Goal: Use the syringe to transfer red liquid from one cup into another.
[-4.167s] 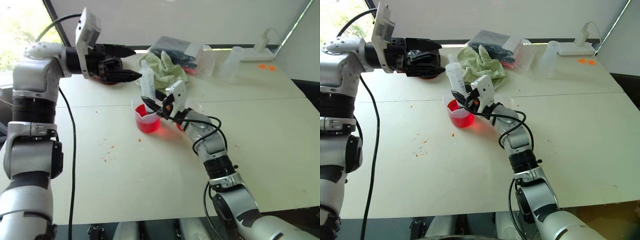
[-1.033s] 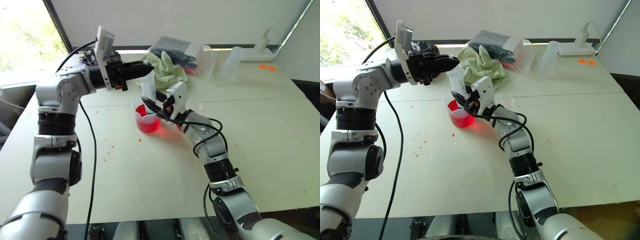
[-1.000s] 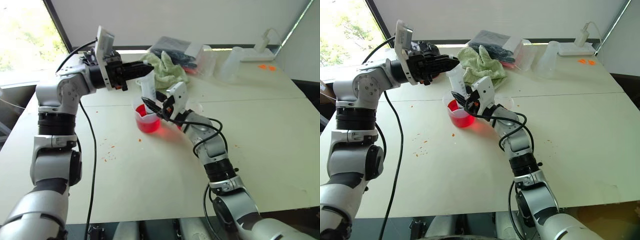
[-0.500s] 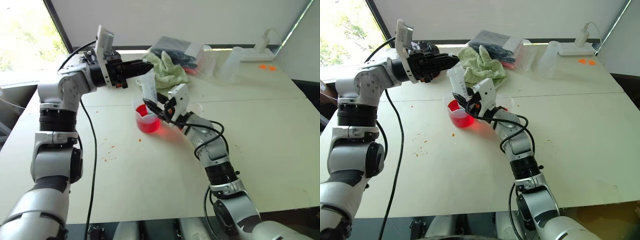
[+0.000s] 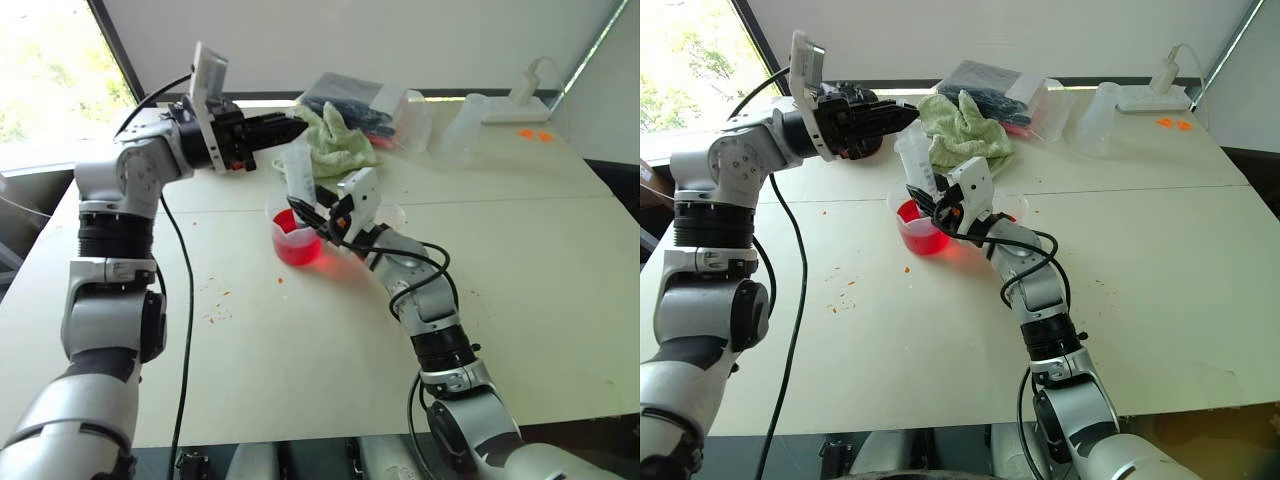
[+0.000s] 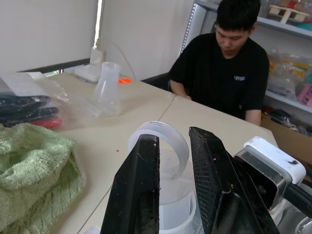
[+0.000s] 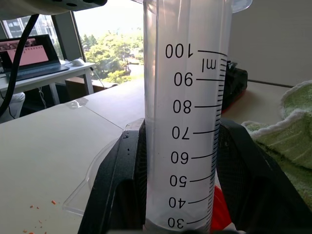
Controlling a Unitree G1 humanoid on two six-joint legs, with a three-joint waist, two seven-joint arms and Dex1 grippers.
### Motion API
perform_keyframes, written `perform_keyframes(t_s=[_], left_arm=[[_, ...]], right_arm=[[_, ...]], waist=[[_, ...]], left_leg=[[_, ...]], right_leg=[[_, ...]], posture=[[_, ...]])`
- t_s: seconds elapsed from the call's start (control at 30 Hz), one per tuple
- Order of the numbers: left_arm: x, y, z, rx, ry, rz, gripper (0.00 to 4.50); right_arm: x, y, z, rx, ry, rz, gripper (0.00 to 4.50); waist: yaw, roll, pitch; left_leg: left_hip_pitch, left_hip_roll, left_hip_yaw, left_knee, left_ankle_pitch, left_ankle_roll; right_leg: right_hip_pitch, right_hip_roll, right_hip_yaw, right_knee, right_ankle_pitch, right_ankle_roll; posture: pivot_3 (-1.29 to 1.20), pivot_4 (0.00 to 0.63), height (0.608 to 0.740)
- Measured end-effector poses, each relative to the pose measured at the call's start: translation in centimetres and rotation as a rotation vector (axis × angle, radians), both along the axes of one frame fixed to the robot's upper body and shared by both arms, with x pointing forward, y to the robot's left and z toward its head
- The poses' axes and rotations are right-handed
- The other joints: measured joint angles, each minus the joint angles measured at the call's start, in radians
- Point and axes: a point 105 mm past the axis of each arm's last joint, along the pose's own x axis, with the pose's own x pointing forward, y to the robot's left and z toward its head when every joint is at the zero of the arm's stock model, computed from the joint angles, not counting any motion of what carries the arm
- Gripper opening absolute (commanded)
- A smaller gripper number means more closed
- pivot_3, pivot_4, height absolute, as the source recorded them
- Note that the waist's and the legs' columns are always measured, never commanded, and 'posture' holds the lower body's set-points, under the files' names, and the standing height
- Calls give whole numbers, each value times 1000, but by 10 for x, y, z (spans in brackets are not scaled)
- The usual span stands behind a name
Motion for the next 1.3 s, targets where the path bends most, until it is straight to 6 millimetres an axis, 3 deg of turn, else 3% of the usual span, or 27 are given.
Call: perform_keyframes(t_s=[1.3], left_arm=[[8, 4, 6, -1, -17, 4, 990]], right_arm=[[1, -1, 1, 6, 1, -11, 1412]], waist=[[0, 0, 0]], left_leg=[[0, 0, 0, 0, 0, 0]], right_leg=[[0, 0, 0, 0, 0, 0]], posture=[[0, 150, 711]])
